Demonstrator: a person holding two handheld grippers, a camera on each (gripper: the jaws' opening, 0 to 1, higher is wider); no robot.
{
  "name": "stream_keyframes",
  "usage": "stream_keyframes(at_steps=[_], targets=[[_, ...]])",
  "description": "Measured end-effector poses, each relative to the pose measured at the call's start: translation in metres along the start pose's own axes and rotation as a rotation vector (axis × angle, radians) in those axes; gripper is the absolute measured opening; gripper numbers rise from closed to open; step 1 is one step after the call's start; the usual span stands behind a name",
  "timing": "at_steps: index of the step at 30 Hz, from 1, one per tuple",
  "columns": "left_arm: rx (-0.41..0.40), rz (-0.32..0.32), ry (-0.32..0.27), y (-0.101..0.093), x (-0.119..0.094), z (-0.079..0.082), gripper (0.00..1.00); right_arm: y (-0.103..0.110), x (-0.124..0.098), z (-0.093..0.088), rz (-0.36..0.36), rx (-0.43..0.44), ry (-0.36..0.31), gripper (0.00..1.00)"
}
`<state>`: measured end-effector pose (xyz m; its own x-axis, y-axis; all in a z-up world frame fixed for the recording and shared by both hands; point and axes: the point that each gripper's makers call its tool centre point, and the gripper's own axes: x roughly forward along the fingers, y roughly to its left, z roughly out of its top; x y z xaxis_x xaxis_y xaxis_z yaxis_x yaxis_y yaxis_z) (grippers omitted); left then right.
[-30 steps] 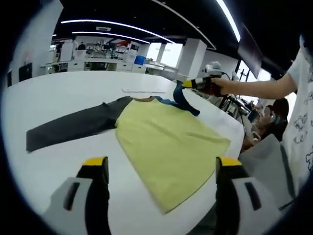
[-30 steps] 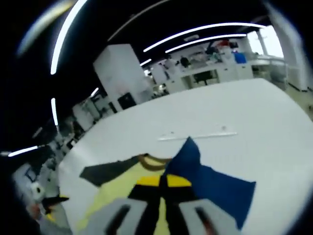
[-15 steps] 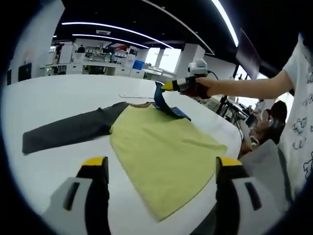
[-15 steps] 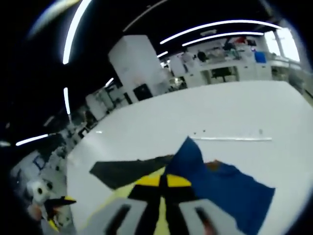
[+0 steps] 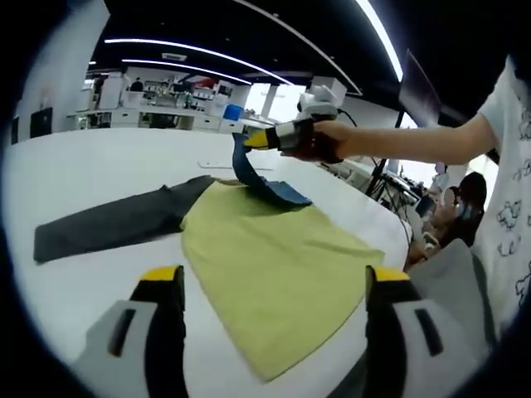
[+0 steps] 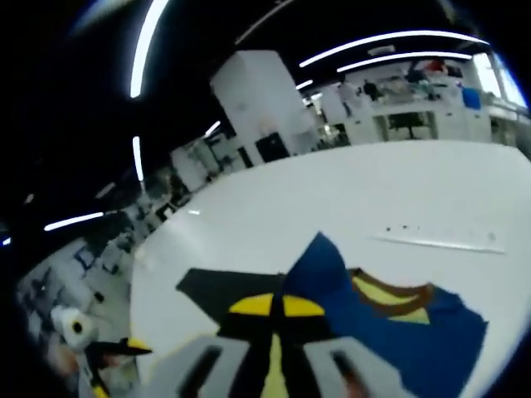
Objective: Fold the garment on the visible template until the final outline fits inside the template.
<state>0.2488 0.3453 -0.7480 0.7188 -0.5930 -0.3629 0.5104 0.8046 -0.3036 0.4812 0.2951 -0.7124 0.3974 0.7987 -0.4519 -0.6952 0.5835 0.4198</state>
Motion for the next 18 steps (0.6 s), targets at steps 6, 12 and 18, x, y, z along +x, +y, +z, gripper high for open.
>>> stream_keyframes(at_steps=[6,12,18], targets=[[-0.008,0.006,-0.001,0.002,-0.001,-0.002,0.87,0.025,0.028,-0.011,0.038,-0.012,0.027,0.0],[-0.017,0.01,-0.011,0.001,-0.001,-0.002,0.87,0.033,0.055,-0.042,0.034,-0.049,0.104,0.0],[-0.026,0.003,-0.005,-0.001,0.003,-0.006,0.87,0.024,0.072,-0.072,0.027,-0.054,0.174,0.0]])
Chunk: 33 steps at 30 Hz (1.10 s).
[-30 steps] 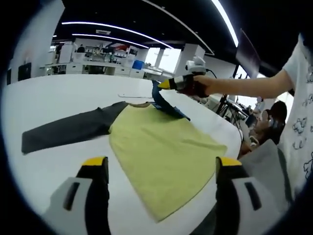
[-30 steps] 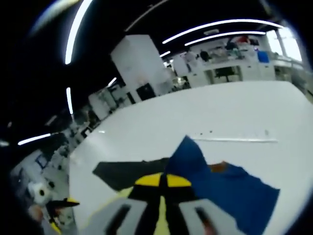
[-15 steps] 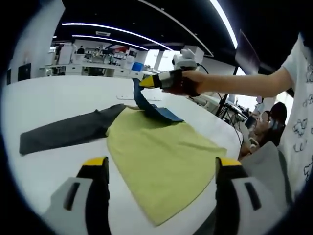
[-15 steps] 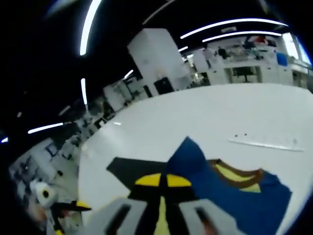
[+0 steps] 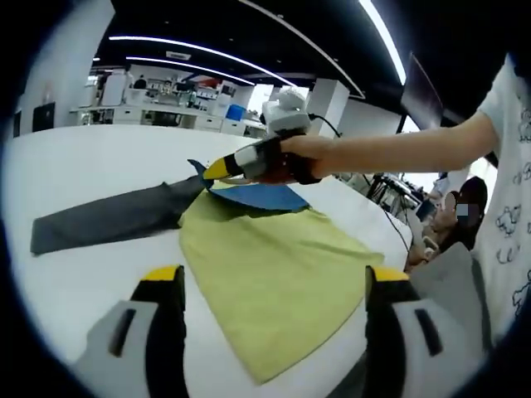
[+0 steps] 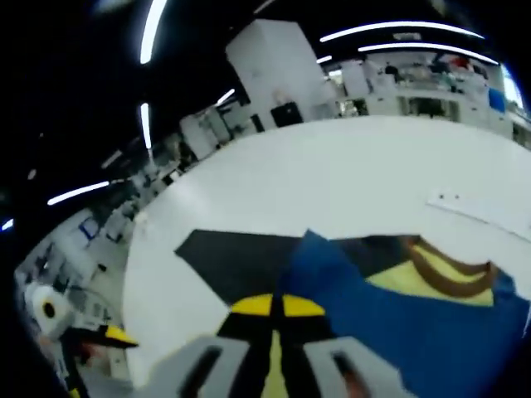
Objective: Fold the garment on the visible template until the final outline fits inside the template.
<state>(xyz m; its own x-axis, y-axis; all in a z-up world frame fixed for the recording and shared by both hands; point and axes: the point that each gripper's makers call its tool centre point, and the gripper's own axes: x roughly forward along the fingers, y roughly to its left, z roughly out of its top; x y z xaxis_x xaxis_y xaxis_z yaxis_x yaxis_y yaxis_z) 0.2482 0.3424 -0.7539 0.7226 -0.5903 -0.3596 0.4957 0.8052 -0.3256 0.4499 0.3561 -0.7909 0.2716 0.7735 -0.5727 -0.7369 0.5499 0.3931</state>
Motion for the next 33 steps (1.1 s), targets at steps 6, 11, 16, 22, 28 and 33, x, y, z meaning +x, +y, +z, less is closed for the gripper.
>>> stream_keyframes(at_steps=[6,11,16,22,28,33], targets=[[-0.013,-0.01,0.011,-0.004,0.005,-0.005,0.86,-0.002,0.003,-0.018,0.008,0.003,0.038,0.0],[-0.019,-0.011,0.02,-0.003,0.006,-0.007,0.86,-0.004,-0.008,-0.019,0.019,-0.049,0.009,0.15],[-0.021,-0.006,0.017,-0.002,0.004,-0.005,0.87,-0.005,-0.022,-0.005,0.048,-0.119,-0.085,0.57],[-0.016,-0.004,0.017,-0.001,0.003,-0.002,0.87,-0.02,-0.042,-0.005,0.048,-0.144,-0.108,0.82],[-0.014,-0.005,0.018,0.001,0.001,-0.002,0.87,-0.037,-0.057,-0.008,0.045,-0.11,-0.111,1.0],[-0.016,-0.007,0.018,0.001,0.002,-0.002,0.87,-0.061,-0.076,-0.018,-0.015,-0.137,-0.08,1.0]])
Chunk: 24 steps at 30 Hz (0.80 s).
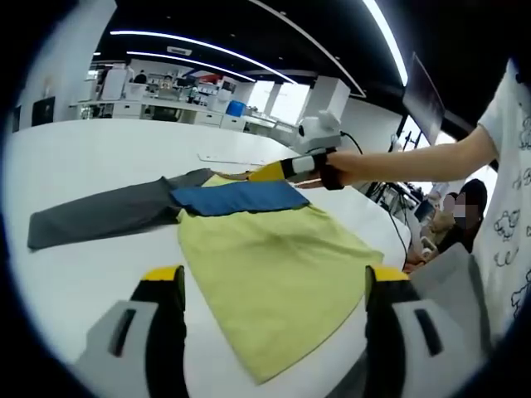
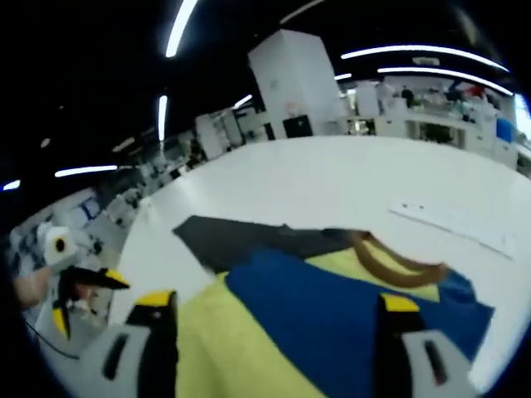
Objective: Fold the garment on the visible template until the final outline fits inside the template.
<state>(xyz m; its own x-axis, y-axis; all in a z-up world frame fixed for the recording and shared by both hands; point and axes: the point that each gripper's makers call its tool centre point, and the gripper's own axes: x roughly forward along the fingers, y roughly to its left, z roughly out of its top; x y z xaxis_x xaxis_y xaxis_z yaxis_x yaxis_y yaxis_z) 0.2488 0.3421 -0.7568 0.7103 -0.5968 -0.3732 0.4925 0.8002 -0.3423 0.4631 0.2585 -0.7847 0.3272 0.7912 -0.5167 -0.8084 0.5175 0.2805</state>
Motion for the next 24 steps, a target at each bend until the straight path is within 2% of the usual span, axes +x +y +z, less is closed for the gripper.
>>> stream_keyframes(at_steps=[2,7,10,13,14,17,18,24], targets=[[-0.002,-0.003,-0.003,-0.001,0.001,0.001,0.87,-0.017,-0.013,-0.004,-0.042,0.029,-0.001,1.0],[-0.004,-0.008,0.002,-0.001,0.003,0.0,0.87,-0.048,-0.041,-0.012,-0.109,0.033,0.006,0.99],[-0.002,-0.015,0.007,-0.003,0.005,-0.001,0.87,-0.062,-0.057,-0.018,-0.149,0.041,0.012,0.9],[0.001,-0.022,0.014,-0.004,0.007,-0.003,0.87,-0.075,-0.072,-0.027,-0.2,0.068,0.015,0.93],[0.002,-0.023,0.015,-0.004,0.007,-0.003,0.87,-0.08,-0.076,-0.03,-0.206,0.068,0.02,0.92],[0.004,-0.03,0.019,-0.005,0.009,-0.003,0.87,-0.093,-0.084,-0.038,-0.245,0.067,0.031,0.85],[0.004,-0.032,0.02,-0.006,0.01,-0.003,0.87,-0.1,-0.09,-0.045,-0.28,0.08,0.048,0.83],[-0.001,-0.038,0.021,-0.008,0.012,-0.004,0.87,-0.107,-0.1,-0.063,-0.343,0.092,0.086,0.61]])
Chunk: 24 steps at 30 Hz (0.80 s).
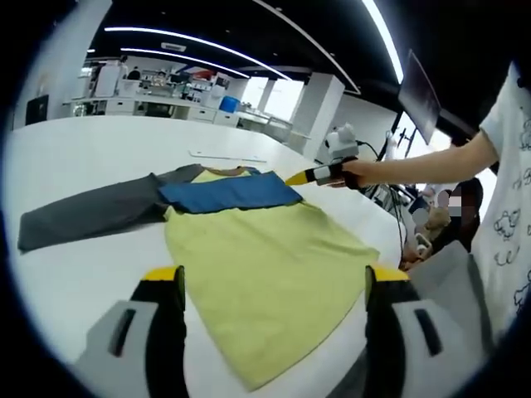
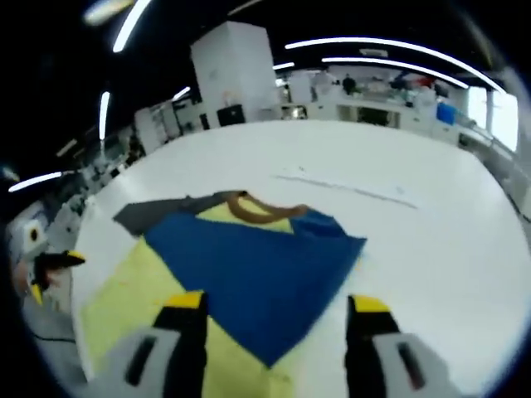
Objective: Fold the garment on the visible template until the final outline fits inside the template.
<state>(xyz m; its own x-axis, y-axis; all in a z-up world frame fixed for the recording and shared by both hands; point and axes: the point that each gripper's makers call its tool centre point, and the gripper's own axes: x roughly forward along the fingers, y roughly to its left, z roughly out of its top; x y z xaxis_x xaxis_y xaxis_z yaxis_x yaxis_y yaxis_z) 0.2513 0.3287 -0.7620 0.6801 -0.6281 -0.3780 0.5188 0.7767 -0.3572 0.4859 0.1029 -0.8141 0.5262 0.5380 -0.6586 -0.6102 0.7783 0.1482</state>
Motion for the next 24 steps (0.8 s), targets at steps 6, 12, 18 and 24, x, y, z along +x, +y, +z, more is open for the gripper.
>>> stream_keyframes(at_steps=[6,12,18,24], targets=[[-0.005,0.001,0.003,-0.002,0.0,-0.003,0.87,0.002,0.0,-0.006,-0.019,0.02,0.011,0.45],[-0.01,0.009,-0.003,-0.001,-0.004,-0.003,0.87,-0.004,0.001,-0.009,-0.044,0.049,0.019,0.31],[-0.014,0.016,-0.001,0.001,-0.006,-0.004,0.87,-0.007,-0.001,-0.018,-0.063,0.075,0.04,0.2],[-0.02,0.014,0.004,-0.001,-0.004,-0.007,0.87,-0.012,-0.003,-0.022,-0.074,0.107,0.04,0.0]])
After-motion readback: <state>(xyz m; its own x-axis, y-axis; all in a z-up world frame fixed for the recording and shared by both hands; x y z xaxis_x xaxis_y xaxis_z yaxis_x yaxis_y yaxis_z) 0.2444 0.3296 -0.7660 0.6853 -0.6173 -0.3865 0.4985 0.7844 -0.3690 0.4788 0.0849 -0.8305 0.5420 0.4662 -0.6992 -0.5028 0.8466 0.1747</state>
